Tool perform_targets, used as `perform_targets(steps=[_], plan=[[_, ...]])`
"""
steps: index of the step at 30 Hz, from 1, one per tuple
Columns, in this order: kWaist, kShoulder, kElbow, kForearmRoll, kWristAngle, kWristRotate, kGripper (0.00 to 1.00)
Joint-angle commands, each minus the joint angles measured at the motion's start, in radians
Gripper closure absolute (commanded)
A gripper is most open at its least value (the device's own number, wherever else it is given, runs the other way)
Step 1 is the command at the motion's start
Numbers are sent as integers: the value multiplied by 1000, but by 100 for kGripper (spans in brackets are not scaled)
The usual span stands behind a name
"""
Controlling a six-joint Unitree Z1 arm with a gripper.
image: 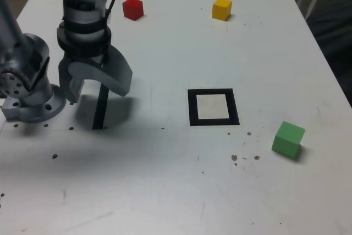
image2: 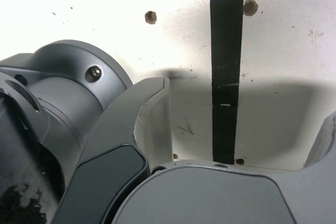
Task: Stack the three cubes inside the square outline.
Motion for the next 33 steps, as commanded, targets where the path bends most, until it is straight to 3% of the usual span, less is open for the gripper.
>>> perform_targets(steps=[1, 9, 24, 33], plan=[[1, 10, -7, 6, 4, 15, 0], [88, 15, -21, 16, 19, 109, 0], [450, 10, -101, 53, 80, 389, 0], [603, 9, -170, 65, 113, 516, 0]])
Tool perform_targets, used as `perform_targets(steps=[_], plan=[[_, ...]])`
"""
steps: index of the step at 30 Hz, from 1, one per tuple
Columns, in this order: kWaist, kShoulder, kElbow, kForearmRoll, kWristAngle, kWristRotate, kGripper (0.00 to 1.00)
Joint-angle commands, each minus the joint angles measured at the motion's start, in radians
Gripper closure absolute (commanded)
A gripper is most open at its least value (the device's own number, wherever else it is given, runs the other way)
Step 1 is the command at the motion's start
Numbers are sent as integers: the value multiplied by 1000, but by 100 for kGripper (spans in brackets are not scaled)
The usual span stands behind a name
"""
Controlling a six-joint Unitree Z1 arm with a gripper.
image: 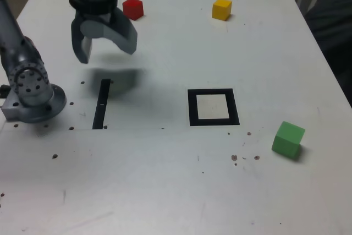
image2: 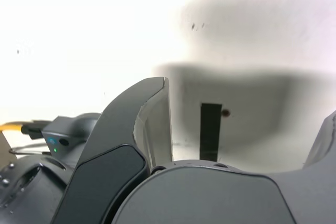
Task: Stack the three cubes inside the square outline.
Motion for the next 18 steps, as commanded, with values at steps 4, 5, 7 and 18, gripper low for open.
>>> perform_targets(steps=[4, 5, 7, 18], plan=[[81, -3, -37, 8, 9, 59, 0], [100, 0, -43, 8, 9, 73, 0], [143, 10, -58, 9, 11, 106, 0], [295, 59, -180, 24, 46, 255, 0]])
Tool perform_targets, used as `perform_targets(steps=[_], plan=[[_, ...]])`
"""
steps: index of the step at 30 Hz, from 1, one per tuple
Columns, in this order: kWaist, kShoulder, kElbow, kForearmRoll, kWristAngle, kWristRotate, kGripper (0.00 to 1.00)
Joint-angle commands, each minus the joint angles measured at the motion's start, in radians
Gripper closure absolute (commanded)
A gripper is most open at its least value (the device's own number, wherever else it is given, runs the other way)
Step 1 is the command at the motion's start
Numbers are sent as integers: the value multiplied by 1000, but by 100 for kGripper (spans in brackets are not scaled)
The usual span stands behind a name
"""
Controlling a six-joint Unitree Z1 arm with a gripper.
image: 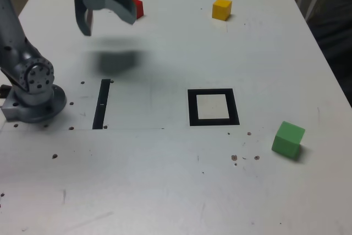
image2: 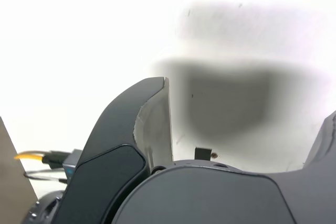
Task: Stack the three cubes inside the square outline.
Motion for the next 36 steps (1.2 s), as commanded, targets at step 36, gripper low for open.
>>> perform_targets(steps=[36], plan=[[267, 409, -588, 96, 21, 328, 0]])
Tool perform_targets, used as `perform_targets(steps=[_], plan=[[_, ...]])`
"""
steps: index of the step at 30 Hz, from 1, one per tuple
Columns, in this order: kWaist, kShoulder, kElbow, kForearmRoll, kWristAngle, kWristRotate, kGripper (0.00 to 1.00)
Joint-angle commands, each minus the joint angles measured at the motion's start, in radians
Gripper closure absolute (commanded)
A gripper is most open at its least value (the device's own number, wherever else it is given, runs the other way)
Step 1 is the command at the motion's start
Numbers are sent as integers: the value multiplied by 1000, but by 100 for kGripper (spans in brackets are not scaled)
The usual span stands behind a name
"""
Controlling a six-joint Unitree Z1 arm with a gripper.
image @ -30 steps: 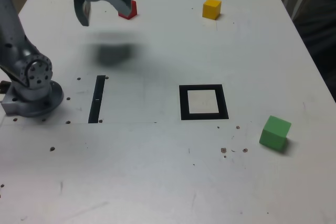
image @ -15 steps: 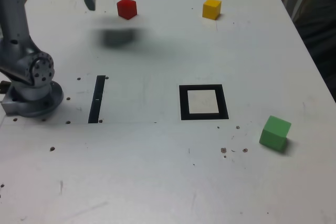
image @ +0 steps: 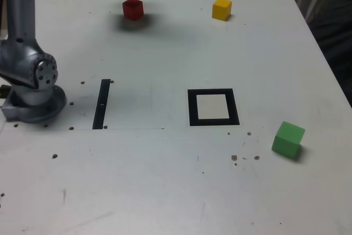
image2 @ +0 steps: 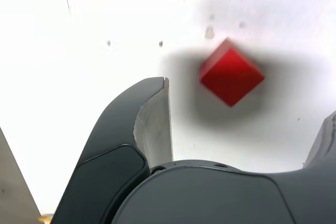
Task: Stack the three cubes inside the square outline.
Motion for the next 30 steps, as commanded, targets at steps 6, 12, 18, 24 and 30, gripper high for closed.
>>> perform_targets(steps=[6, 12, 18, 24, 30], plan=[[7, 16, -14, -68, 29, 203, 0], [7, 17, 0, -93, 4, 342, 0], [7, 21, 8, -105, -16, 374, 0], [7, 55, 21, -115, -16, 372, 1], [7, 88, 34, -121, -16, 361, 3]])
